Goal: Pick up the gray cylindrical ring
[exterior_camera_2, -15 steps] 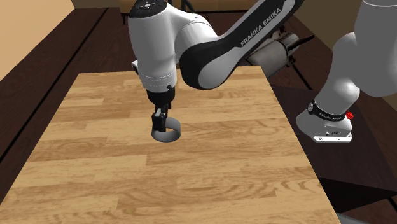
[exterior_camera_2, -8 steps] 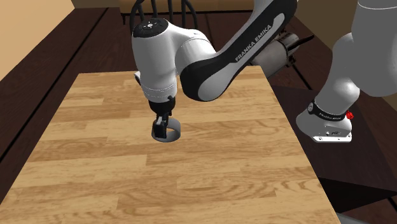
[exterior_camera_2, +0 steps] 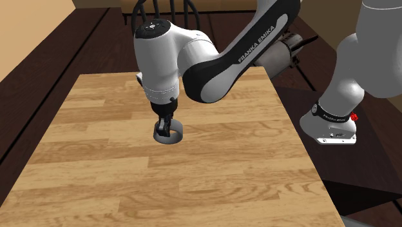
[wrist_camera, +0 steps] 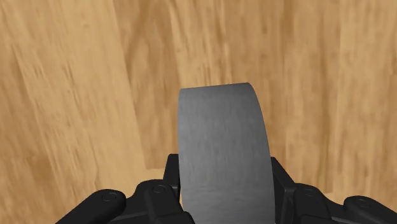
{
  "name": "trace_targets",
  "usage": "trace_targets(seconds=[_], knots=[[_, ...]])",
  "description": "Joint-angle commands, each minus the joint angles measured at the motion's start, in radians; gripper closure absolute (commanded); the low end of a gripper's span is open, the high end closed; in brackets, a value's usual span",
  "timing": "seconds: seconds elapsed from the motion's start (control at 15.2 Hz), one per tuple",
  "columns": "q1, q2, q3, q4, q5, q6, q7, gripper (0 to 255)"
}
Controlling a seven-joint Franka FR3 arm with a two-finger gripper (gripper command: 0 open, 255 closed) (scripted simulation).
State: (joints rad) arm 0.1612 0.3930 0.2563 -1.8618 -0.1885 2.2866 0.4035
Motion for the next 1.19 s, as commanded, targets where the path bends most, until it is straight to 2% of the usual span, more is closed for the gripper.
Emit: trace_targets(seconds=[0.0,1.12], knots=[[0.000,0.001,0.000,-0.001,0.000,0.000,0.000,255],[-0.011,-0.094,0.017,0.078,0.042,-0.170,-0.033,255]])
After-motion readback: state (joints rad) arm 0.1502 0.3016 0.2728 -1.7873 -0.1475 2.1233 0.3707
